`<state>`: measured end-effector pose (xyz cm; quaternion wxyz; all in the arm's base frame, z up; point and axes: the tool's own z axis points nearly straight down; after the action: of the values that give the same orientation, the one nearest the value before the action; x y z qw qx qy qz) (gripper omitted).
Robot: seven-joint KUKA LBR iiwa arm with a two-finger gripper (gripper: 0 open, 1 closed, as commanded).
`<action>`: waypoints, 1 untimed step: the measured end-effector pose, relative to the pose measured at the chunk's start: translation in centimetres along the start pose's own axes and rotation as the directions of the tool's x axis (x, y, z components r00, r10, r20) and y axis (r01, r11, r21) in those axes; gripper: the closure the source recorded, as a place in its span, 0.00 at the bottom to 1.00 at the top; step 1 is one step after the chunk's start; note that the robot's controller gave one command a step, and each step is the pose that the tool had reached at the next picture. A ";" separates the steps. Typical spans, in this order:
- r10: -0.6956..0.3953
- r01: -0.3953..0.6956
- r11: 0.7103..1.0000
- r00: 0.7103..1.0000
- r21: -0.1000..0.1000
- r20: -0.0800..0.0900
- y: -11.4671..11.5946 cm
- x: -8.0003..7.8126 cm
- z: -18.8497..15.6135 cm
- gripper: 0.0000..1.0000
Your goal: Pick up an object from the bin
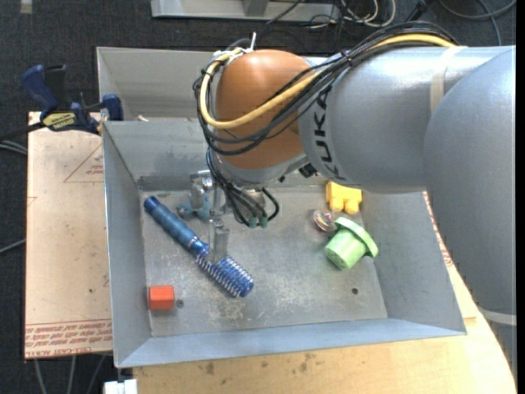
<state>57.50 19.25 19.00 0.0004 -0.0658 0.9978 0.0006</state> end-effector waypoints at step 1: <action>0.152 -0.152 0.988 0.988 0.001 -0.005 -1.1 2.9 5.6 0.00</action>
Offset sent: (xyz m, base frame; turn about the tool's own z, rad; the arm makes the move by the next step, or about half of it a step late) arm -0.0269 -0.0141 -0.0539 0.1534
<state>54.72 17.82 13.41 -0.0020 0.0104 0.9999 -0.0001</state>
